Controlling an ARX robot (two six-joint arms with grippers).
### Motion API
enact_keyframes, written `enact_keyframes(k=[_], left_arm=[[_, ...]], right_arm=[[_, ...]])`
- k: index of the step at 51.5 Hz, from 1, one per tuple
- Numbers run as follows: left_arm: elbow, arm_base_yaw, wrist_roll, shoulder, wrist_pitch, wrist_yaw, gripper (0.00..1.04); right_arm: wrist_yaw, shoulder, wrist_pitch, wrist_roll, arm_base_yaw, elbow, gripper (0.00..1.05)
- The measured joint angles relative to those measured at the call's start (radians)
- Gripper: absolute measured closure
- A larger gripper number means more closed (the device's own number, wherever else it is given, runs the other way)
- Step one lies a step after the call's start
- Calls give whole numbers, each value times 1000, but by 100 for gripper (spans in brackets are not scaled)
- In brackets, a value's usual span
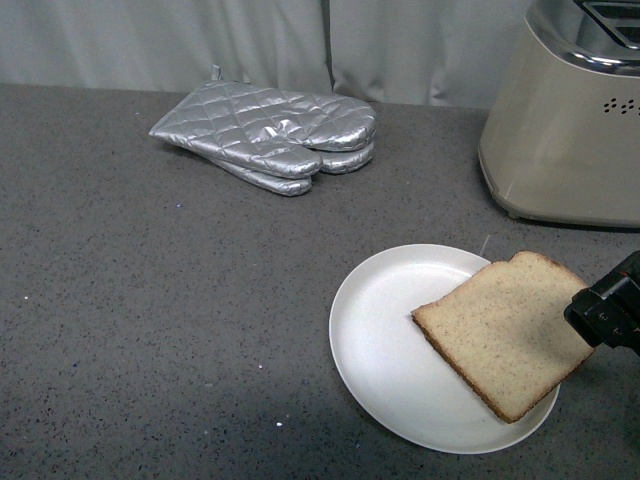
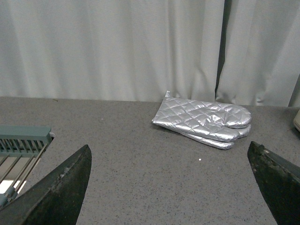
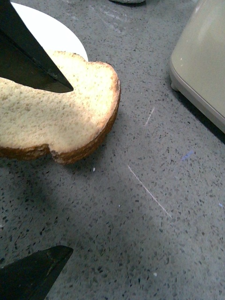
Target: Put bread into toaster
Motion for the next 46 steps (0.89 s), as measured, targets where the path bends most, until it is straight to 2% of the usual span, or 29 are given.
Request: enact_keyframes(k=[31, 42, 46], left_arm=[[0, 0, 0, 0, 0, 0, 7], [0, 0, 0, 0, 0, 0, 7], [0, 0, 0, 0, 0, 0, 7]], right_arm=[[-17, 58, -72, -53, -5, 127, 10], [-11, 60, -84, -53, 2, 134, 50], [-11, 60, -91, -55, 2, 138, 60]])
